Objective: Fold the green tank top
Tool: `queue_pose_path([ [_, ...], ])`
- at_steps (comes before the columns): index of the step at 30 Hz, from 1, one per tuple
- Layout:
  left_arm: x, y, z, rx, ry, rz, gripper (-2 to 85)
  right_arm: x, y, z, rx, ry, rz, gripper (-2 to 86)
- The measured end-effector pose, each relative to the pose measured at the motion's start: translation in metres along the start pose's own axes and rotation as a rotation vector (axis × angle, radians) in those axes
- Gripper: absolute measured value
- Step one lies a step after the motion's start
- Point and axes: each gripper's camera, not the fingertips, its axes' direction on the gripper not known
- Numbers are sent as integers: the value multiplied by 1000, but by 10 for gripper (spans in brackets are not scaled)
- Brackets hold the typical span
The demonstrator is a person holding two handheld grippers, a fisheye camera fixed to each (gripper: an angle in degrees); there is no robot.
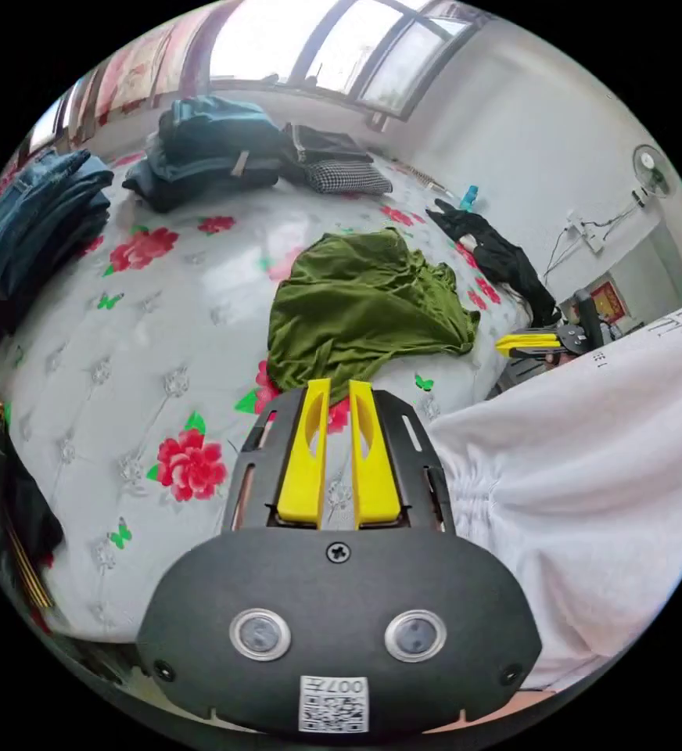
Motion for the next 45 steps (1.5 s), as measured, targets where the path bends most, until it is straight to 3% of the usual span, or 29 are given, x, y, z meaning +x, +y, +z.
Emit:
queue_pose_path([
  [7, -29, -12, 9, -35, -32, -131, 55, 75, -8, -25, 106, 53, 213, 23],
  [15, -36, -64, 59, -170, -63, -128, 91, 135, -33, -2, 3, 70, 312, 26],
  [19, -28, -81, 71, -251, -209, -139, 38, 138, -31, -11, -8, 56, 305, 9],
  [23, -28, -84, 55, -290, -166, -95, -2, 135, -19, -64, 100, 39, 252, 0],
  [27, -32, -81, -12, -147, -83, -148, -8, 135, -1, -143, 236, -39, 212, -1],
  [29, -28, -82, -79, -23, 7, -167, -9, 135, 15, -205, 350, -169, 185, -2],
  [35, -8, -83, -238, 278, 1, -14, -9, 134, 69, -353, 762, -297, 105, -2],
  [39, -44, -94, -246, 342, 17, -59, -10, 144, 54, -363, 715, -204, 130, -3],
  [41, -84, -126, -230, 337, 146, -151, -10, 157, 15, -355, 607, -152, 136, -3],
  [45, -109, -202, -250, 409, 236, -159, -10, 177, -44, -390, 637, -119, 129, -3],
])
